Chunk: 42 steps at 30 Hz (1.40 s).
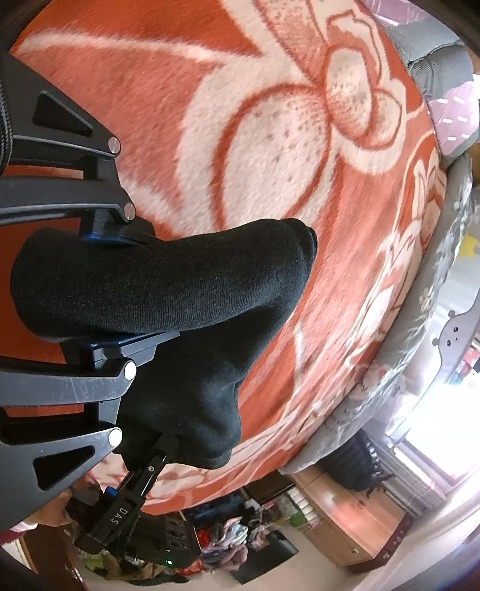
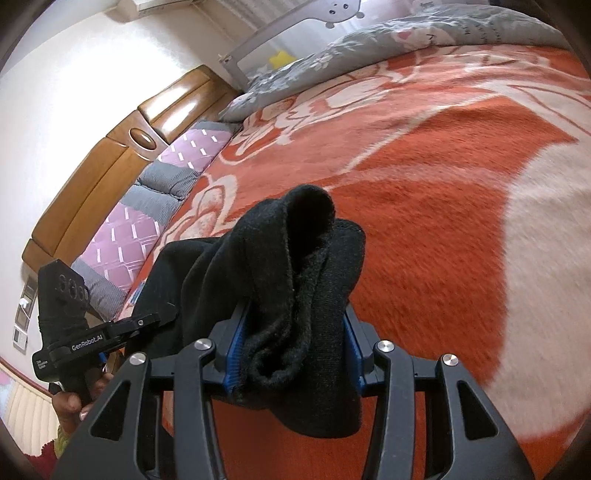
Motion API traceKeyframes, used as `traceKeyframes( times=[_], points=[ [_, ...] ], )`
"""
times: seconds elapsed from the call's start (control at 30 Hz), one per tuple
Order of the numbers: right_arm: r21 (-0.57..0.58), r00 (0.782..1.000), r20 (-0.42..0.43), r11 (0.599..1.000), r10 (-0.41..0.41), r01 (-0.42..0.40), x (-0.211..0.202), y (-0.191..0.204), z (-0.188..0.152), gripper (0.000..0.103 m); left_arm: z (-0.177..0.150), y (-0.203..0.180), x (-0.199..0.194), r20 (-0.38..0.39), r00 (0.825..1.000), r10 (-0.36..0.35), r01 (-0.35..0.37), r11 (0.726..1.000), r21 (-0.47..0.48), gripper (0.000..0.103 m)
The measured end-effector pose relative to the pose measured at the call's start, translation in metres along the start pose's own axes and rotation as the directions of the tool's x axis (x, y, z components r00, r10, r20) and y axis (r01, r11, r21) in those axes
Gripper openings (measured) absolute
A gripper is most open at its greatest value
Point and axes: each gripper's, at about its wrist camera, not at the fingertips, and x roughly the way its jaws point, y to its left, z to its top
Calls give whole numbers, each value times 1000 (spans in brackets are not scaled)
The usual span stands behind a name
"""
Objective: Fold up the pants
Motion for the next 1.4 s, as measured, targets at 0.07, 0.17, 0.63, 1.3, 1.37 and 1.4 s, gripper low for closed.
traceKeyframes(
  times=[0.07, 0.17, 0.63, 1.3, 1.37, 1.4],
  points=[
    [-2, 1000, -14, 1000, 1, -1, 11, 0, 4, 47, 4, 7, 5, -2, 1000, 13, -13, 1000, -4, 36],
    [2, 999, -41, 1000, 0, 0, 27, -1, 6, 47, 5, 15, 13, -14, 999, 28, -29, 1000, -13, 36],
    [19, 995, -63, 997, -77, 78, 39, -24, -6, 60, -6, 38, 35, -51, 996, 74, -77, 996, -40, 58],
    [-127, 991, 49, 983, -123, 129, -2, 23, -26, 78, -25, 14, 1, 37, 982, 188, -189, 981, 47, 81],
    [-155, 990, 63, 979, -124, 132, -8, 29, -30, 81, -29, 10, -2, 43, 981, 191, -193, 979, 59, 81],
    [-166, 990, 66, 977, -125, 134, -9, 32, -32, 81, -31, 9, -4, 46, 981, 190, -192, 979, 64, 81]
  ],
)
